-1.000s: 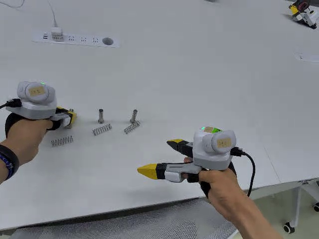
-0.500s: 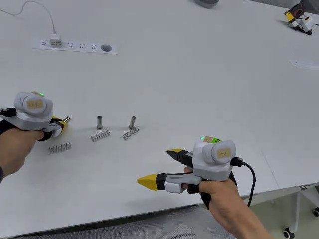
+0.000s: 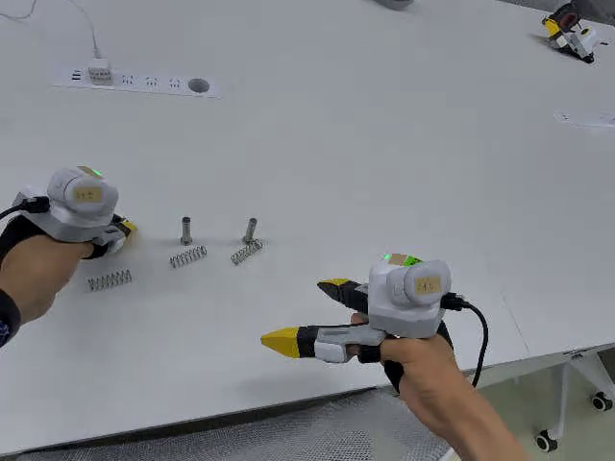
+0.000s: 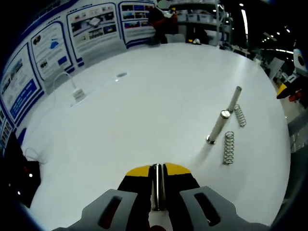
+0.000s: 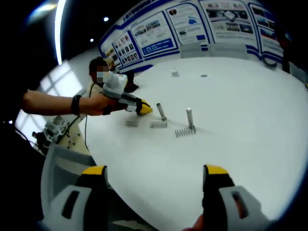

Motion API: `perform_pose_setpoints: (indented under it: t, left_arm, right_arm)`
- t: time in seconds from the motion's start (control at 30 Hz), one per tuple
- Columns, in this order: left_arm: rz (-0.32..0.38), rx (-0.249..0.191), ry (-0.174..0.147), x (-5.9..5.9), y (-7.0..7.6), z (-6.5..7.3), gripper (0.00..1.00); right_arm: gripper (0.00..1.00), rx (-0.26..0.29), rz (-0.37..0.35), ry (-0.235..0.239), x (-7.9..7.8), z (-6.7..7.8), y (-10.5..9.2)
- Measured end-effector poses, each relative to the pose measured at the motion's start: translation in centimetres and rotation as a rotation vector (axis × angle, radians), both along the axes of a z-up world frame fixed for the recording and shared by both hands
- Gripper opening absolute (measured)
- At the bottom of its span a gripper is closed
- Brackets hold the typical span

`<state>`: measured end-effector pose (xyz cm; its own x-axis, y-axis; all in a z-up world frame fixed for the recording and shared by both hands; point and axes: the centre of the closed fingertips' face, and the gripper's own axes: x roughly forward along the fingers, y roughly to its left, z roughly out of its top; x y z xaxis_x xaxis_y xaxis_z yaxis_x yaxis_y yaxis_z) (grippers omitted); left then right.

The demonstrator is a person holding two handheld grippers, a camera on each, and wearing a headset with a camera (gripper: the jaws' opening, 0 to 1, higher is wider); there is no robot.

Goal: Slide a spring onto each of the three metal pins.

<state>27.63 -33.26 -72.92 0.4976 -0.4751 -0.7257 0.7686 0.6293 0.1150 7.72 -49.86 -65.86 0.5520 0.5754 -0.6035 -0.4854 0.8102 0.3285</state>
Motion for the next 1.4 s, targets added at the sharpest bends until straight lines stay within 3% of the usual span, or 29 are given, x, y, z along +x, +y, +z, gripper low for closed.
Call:
perform_pose_setpoints:
  t: [0.13,0.23,0.3,0.57,0.9,1.4]
  left_arm:
    - [-0.012,0.022,0.002,-0.1,-0.1,0.1,0.08]
    - [-0.002,0.017,0.029,-0.1,0.1,0.1,0.08]
    - [-0.001,0.017,0.030,-0.2,0.3,0.2,0.08]
    - [0.042,-0.045,0.022,0.1,1.1,2.1,0.08]
    - [0.081,-0.091,0.012,0.3,2.4,3.5,0.08]
    - [0.139,-0.135,0.008,-0.5,4.2,4.5,0.07]
  right_arm:
    - [0.83,-0.002,0.001,0.005,-0.1,-0.1,0.0]
    - [0.83,-0.003,0.000,0.007,-0.2,-0.2,0.0]
    - [0.83,0.000,-0.001,0.007,-0.2,-0.1,0.0]
    - [0.83,0.005,-0.003,0.006,-0.2,-0.3,0.0]
    - [0.83,0.007,0.006,0.009,-0.1,-0.3,0.3]
    - [0.83,0.012,0.020,0.003,0.2,-0.1,0.5]
